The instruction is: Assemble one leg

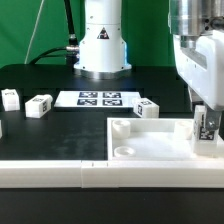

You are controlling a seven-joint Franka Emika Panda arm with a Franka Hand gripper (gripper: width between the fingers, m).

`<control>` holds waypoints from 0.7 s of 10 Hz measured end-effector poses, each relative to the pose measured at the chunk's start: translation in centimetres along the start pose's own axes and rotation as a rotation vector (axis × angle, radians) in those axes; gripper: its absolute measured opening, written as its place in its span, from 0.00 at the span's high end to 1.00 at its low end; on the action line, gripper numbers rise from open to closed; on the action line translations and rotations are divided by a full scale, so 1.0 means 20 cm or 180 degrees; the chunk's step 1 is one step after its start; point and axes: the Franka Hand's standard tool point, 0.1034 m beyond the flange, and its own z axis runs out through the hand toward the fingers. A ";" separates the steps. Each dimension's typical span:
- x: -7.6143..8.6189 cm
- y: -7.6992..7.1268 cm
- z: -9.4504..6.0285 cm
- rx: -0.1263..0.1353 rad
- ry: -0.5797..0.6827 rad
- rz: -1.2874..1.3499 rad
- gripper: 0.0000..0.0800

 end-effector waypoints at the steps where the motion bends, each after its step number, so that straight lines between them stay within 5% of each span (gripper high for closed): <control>1: 0.00 0.01 0.00 -0.0052 0.0013 -0.0473 0.26; 2: -0.02 0.01 -0.01 -0.0104 0.0009 -0.0931 0.20; 7: -0.01 0.02 0.00 -0.0220 0.0038 -0.2912 0.19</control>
Offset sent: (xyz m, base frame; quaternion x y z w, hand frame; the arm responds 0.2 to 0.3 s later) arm 0.0004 0.0077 0.0014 -0.0234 0.0049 -0.3028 0.9527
